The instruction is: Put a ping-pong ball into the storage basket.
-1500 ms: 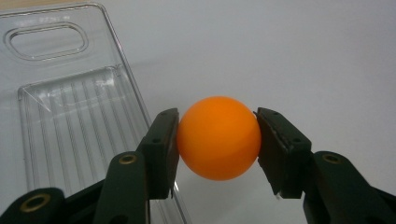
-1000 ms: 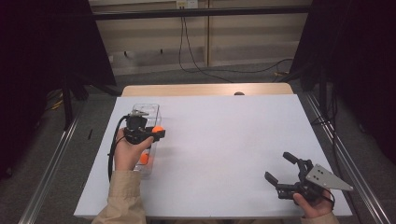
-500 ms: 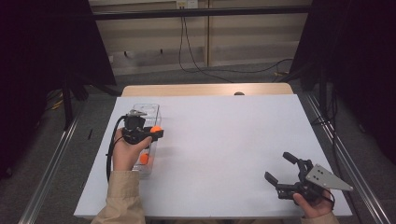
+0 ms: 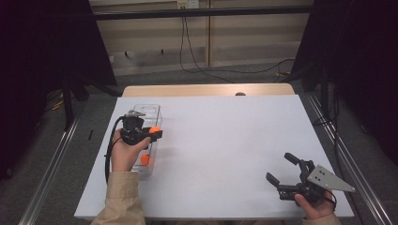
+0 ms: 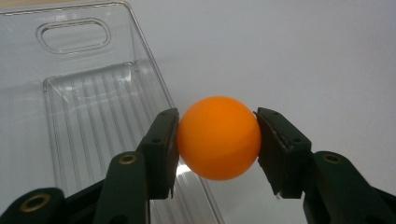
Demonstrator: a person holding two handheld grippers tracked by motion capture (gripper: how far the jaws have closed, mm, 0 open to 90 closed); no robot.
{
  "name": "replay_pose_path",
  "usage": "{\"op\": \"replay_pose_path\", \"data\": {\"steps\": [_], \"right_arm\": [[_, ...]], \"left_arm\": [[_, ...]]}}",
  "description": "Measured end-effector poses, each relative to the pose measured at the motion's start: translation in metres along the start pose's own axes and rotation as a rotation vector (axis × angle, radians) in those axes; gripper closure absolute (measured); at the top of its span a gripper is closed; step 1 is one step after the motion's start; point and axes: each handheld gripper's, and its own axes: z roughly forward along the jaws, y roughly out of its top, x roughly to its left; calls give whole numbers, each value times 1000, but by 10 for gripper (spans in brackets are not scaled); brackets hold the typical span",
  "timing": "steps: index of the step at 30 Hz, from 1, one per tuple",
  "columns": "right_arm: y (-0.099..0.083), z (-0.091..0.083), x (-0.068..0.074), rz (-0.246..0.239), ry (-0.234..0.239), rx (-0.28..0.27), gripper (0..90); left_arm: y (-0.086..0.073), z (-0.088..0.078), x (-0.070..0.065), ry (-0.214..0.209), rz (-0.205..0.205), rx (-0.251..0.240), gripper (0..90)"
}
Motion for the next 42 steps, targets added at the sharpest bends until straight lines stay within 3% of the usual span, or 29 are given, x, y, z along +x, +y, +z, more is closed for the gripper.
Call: {"op": "replay_pose_path", "data": {"steps": [42], "right_arm": [[0, 0, 0, -1, 1, 1, 50]], "left_arm": [[-5, -14, 16, 37, -41, -27, 509]]}}
